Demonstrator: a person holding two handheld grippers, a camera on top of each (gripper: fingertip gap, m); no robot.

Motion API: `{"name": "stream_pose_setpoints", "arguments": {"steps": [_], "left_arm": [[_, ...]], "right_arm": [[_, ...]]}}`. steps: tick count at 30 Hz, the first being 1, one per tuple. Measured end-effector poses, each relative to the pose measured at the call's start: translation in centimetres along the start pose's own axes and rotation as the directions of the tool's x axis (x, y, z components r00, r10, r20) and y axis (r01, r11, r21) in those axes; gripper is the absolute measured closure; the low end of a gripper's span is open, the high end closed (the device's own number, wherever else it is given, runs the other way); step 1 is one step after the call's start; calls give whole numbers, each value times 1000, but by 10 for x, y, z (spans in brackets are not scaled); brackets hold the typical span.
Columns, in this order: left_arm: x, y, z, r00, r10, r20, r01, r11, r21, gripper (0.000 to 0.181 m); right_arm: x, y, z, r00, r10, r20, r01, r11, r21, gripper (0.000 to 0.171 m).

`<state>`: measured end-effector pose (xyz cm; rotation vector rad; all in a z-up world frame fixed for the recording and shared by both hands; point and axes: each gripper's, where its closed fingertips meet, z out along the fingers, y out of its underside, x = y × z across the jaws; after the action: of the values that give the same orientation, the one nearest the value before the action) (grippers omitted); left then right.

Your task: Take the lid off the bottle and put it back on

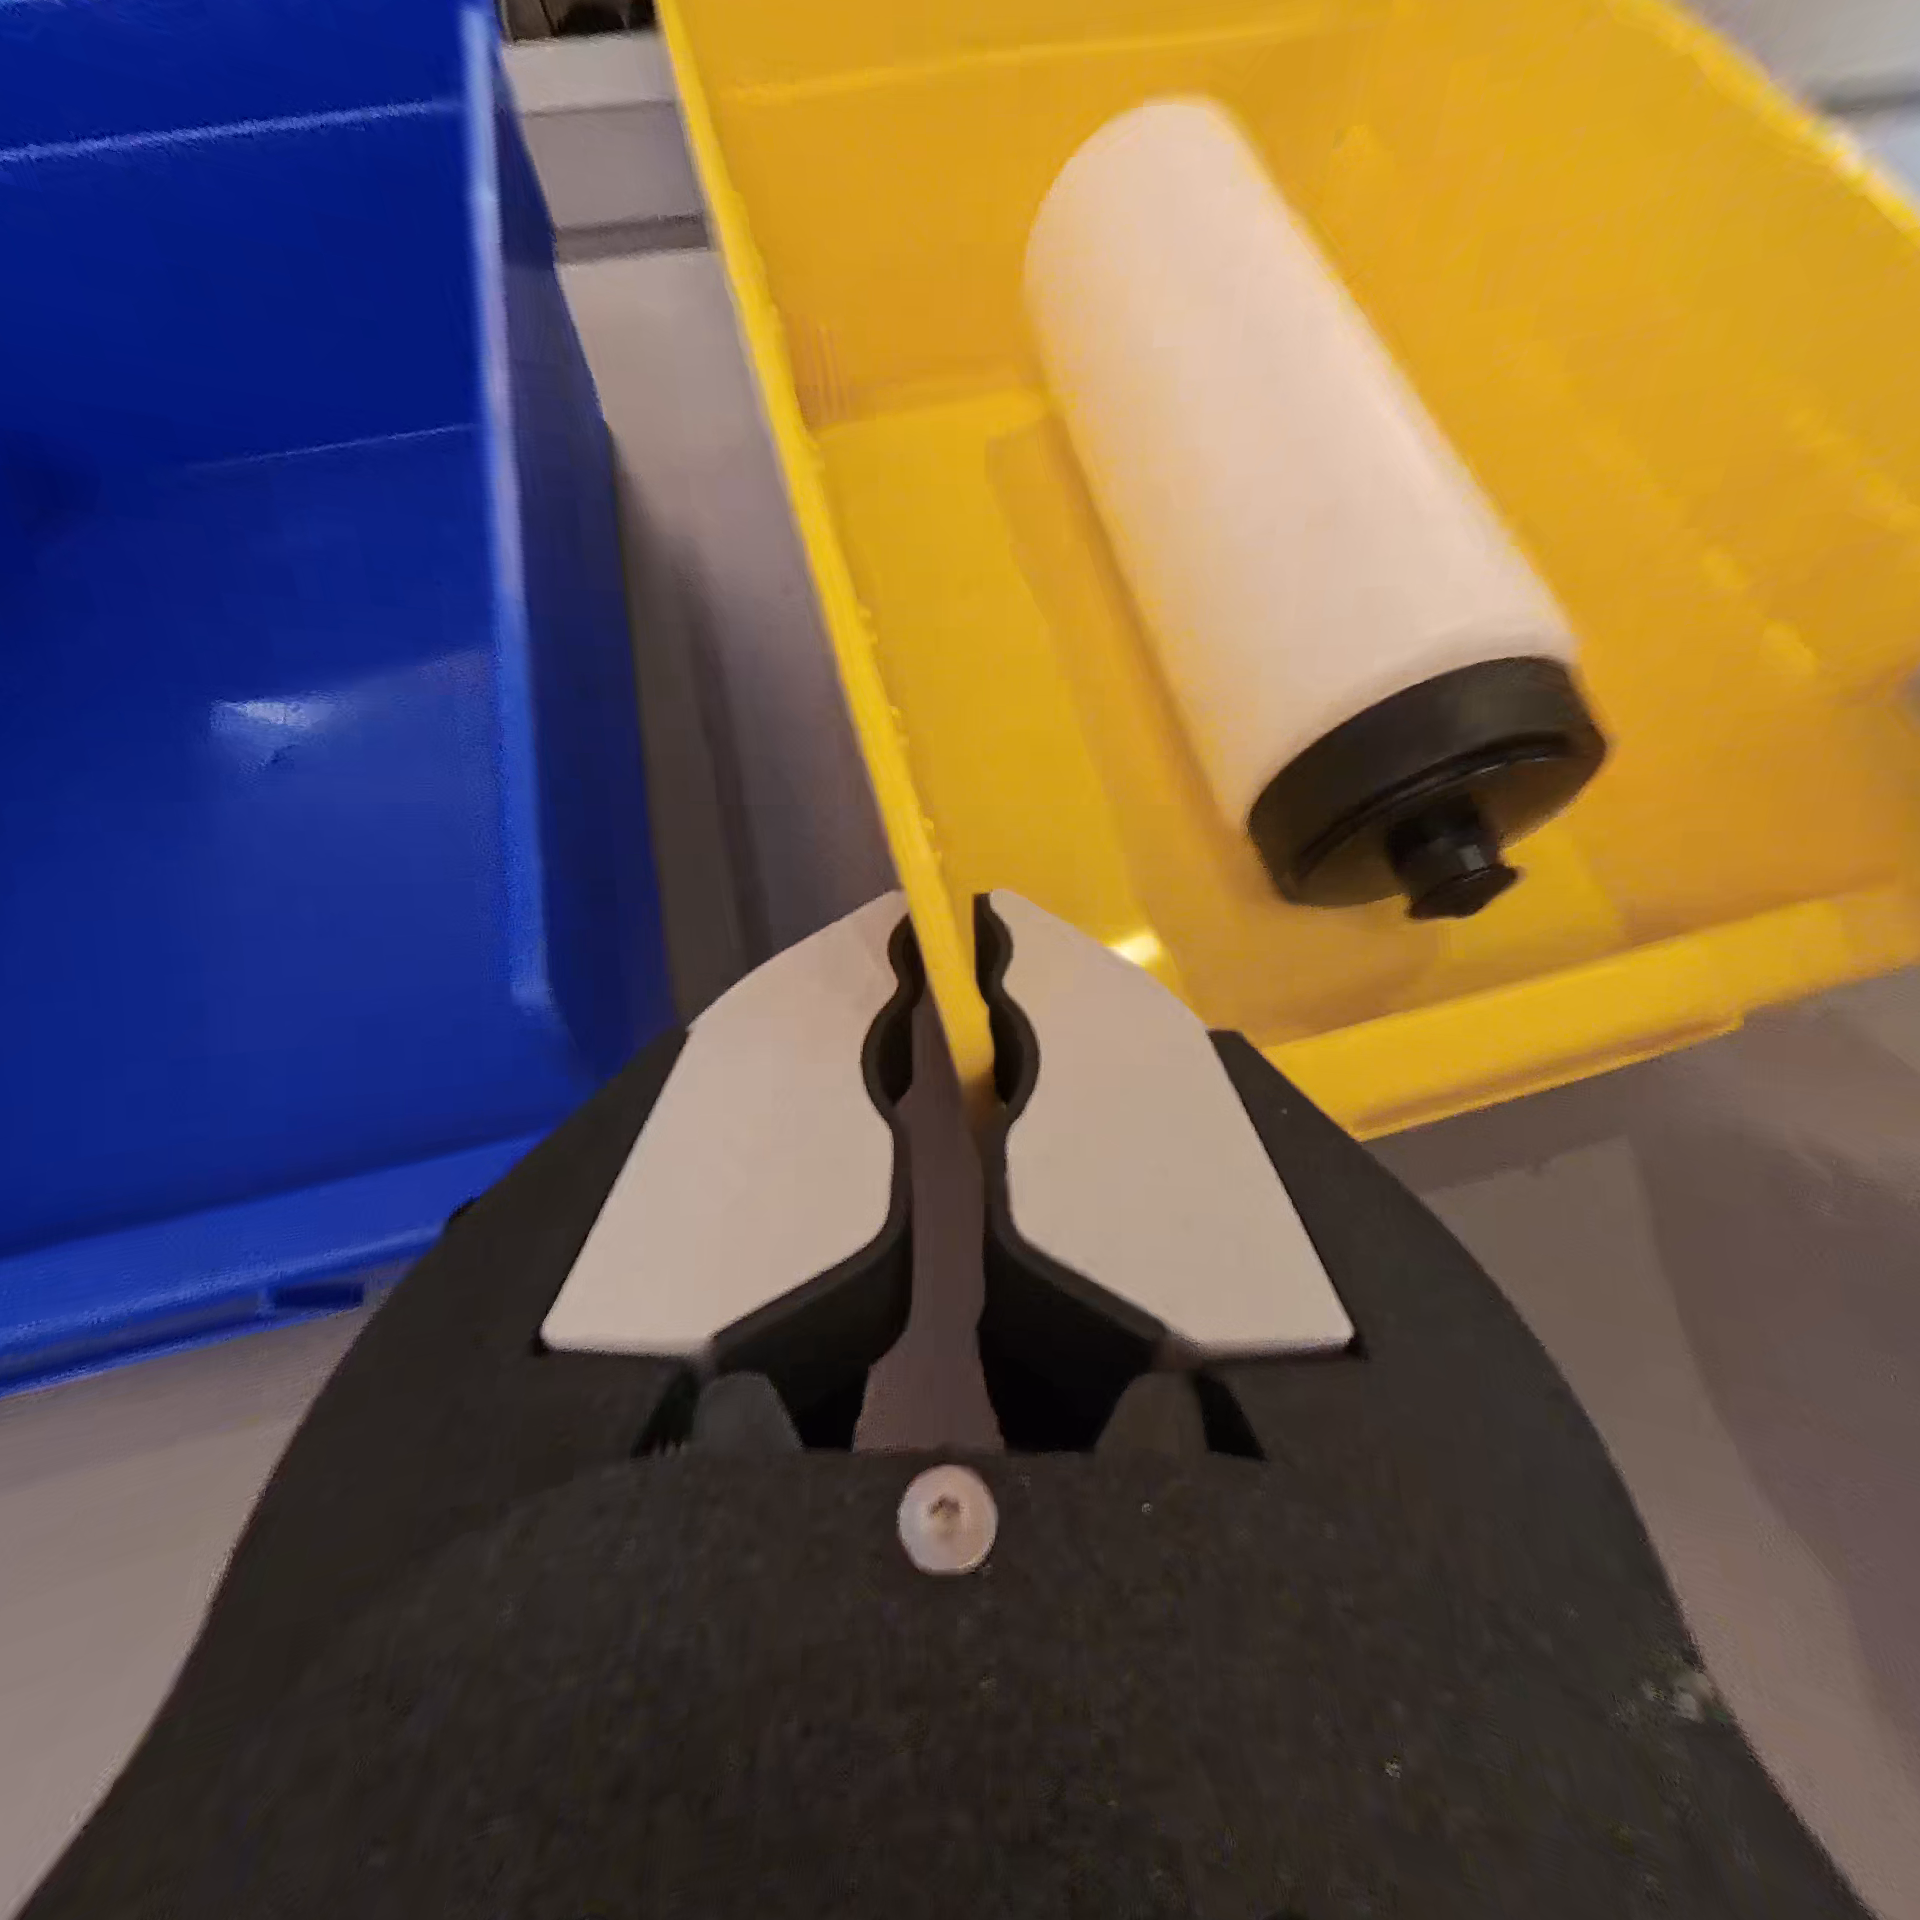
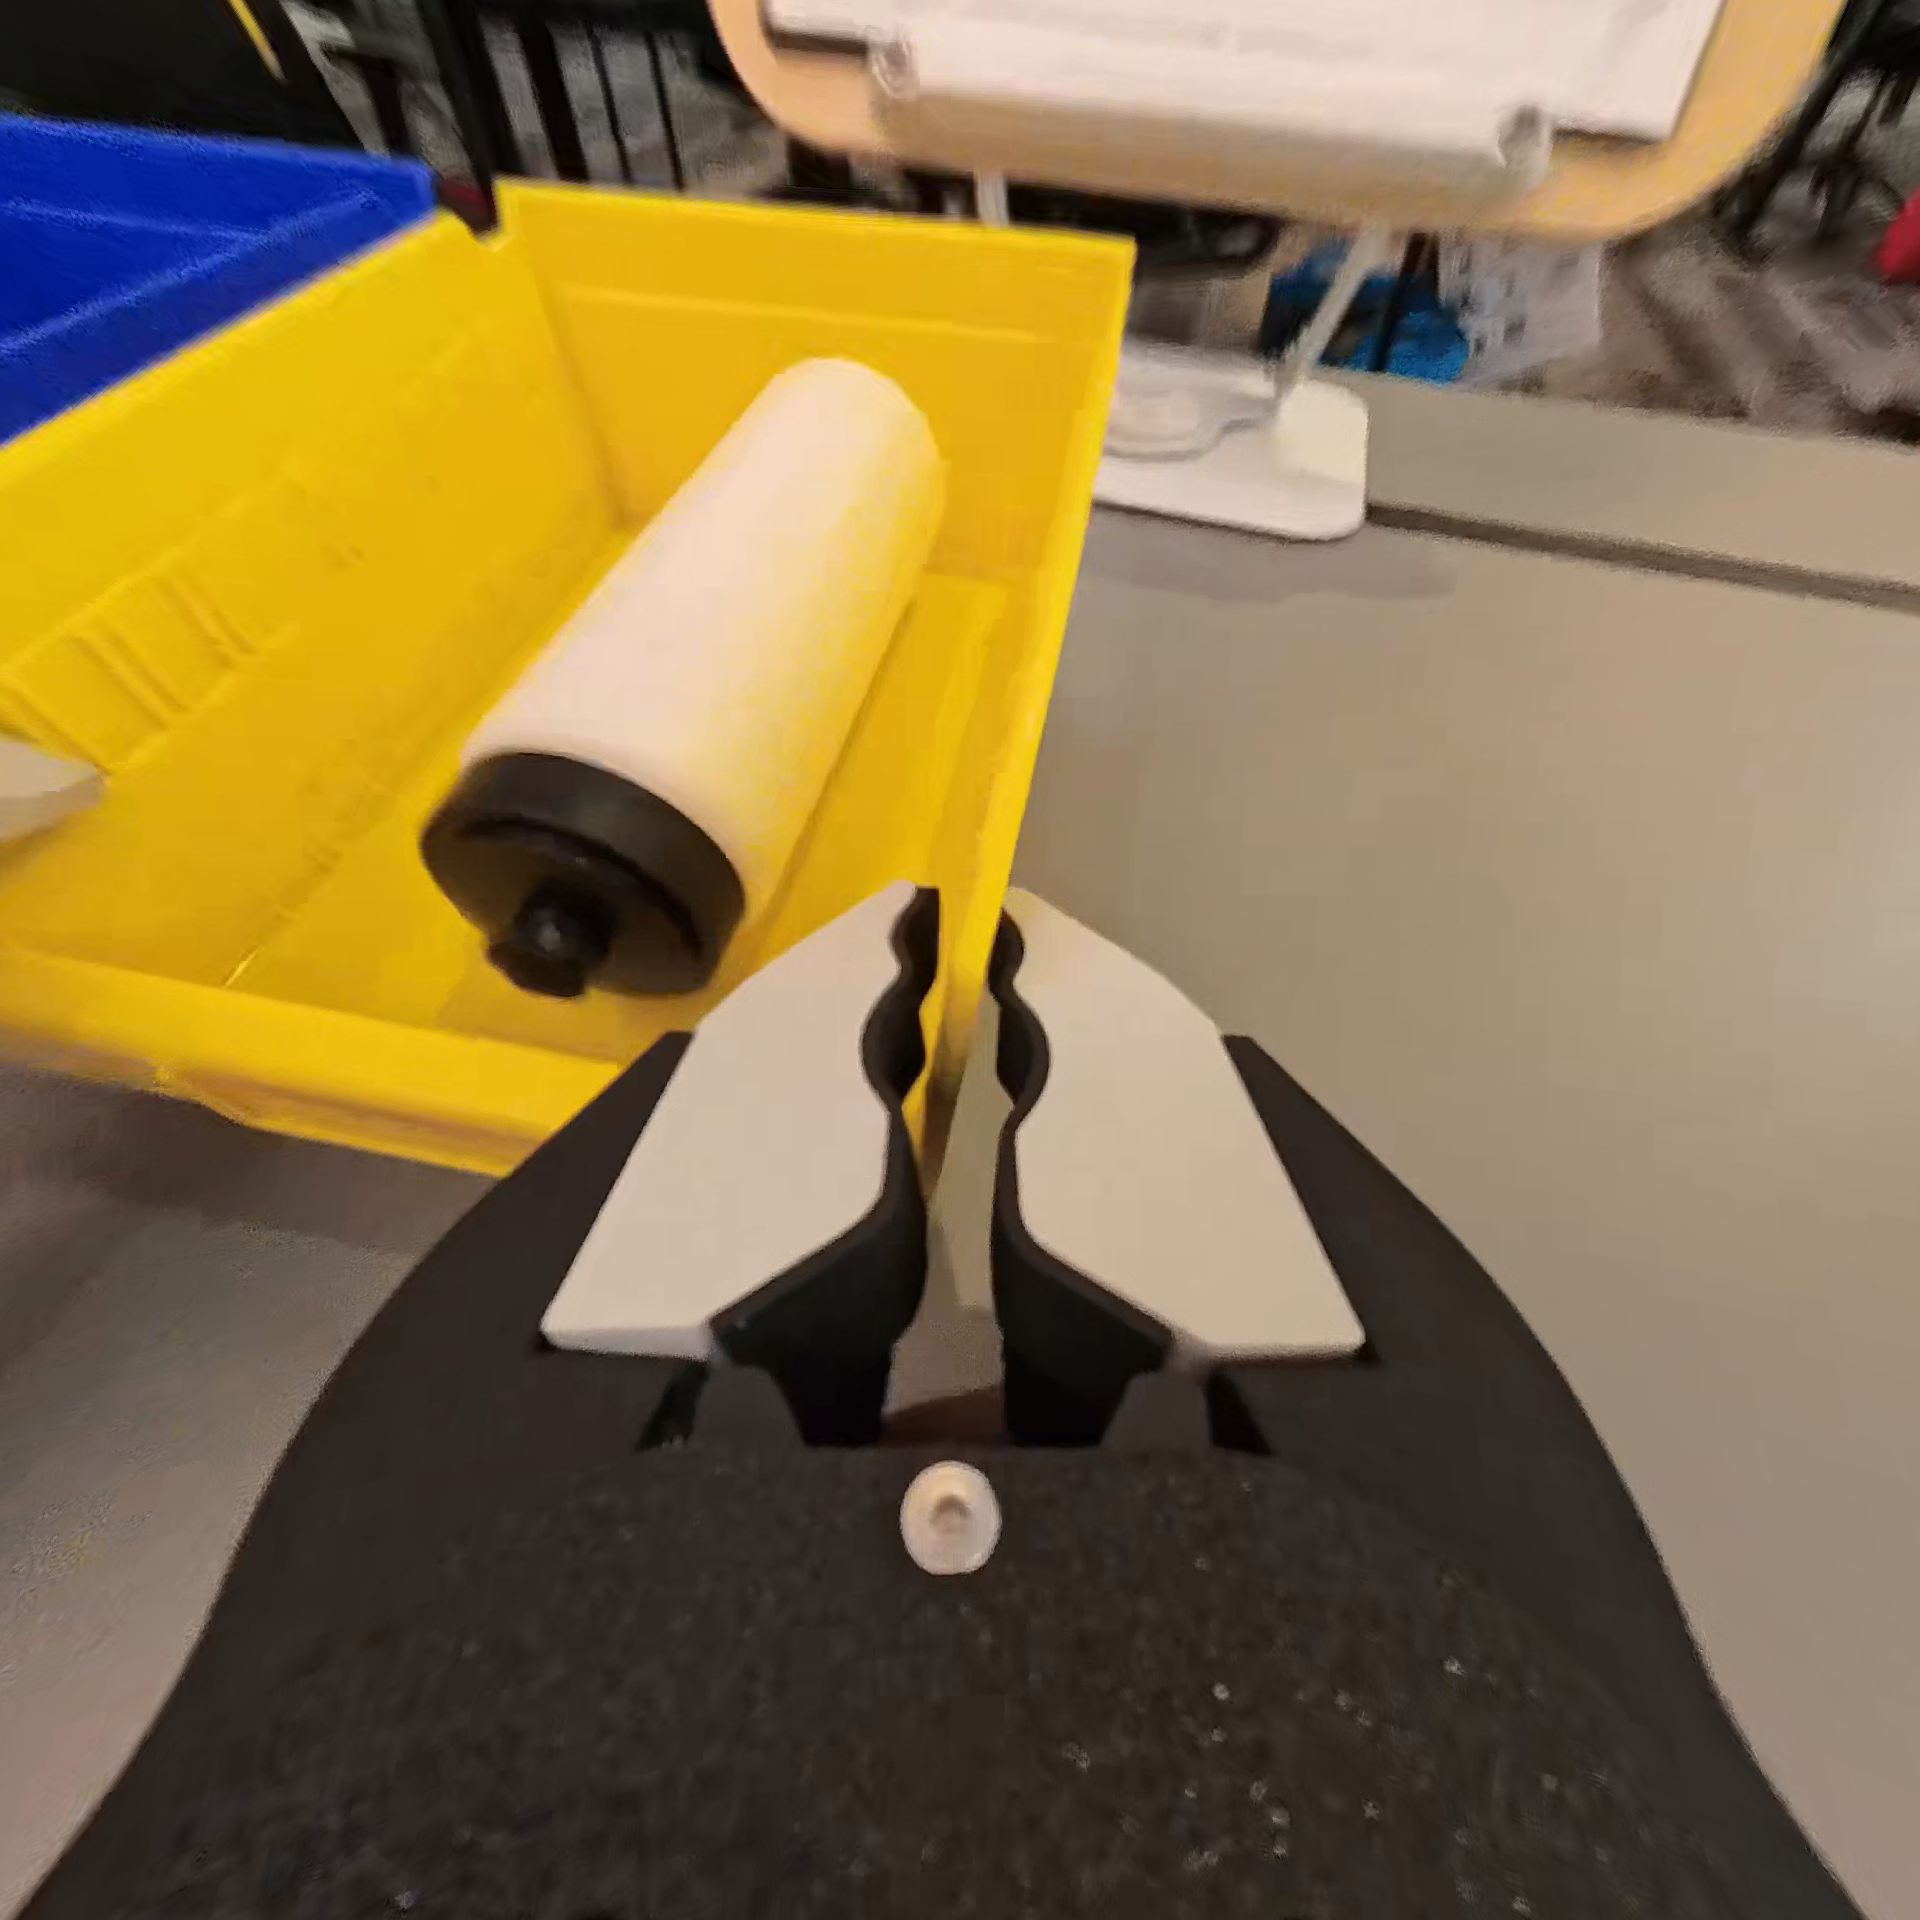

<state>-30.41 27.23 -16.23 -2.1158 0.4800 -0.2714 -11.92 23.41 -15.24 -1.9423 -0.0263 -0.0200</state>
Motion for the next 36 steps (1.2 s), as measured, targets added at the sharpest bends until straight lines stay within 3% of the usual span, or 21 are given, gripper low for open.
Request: {"name": "stream_pose_setpoints", "arguments": {"steps": [4,6,9,11,14,17,19,22,23,24,25,28,31,36], "left_arm": [[4,-1,-14,982,-125,-139,127,992,4,138],[6,-5,-39,959,-176,-224,191,981,43,116],[-17,-7,-94,939,-203,-279,251,957,147,109],[-73,3,-123,969,-198,-148,227,949,220,106],[-187,26,-142,963,-211,168,166,955,245,107],[-234,37,-120,951,-287,116,265,949,174,102],[-240,30,-96,959,-279,52,267,950,162,104],[-248,27,-56,972,-219,80,212,973,93,116],[-251,30,-47,973,-211,94,206,977,62,133],[-252,33,-42,971,-223,91,221,975,35,164],[-248,33,-42,966,-252,63,250,968,31,177],[-240,47,-61,959,-258,116,256,966,37,177],[-224,71,-96,946,-276,169,272,961,43,177],[-196,109,-153,937,-281,206,281,959,28,177]], "right_arm": [[-23,3,-5,984,-123,127,121,992,20,151],[-31,8,-18,959,-192,210,194,981,10,145],[-35,18,-50,901,-309,303,307,950,54,143],[-36,22,-71,877,-345,335,331,938,98,142],[-54,34,-99,826,-327,460,311,944,112,140],[-87,33,-114,771,-277,574,264,958,108,137],[-112,32,-120,725,-287,626,282,953,109,134],[-147,30,-121,690,-305,657,306,945,118,133],[-159,30,-122,677,-292,675,301,948,108,133],[-171,29,-123,664,-278,694,295,950,98,133],[-182,29,-123,655,-270,706,296,951,89,133],[-208,28,-115,653,-287,701,331,941,77,131],[-231,25,-100,680,-299,669,346,936,66,113],[-248,19,-65,822,-138,553,204,977,-59,112]]}}
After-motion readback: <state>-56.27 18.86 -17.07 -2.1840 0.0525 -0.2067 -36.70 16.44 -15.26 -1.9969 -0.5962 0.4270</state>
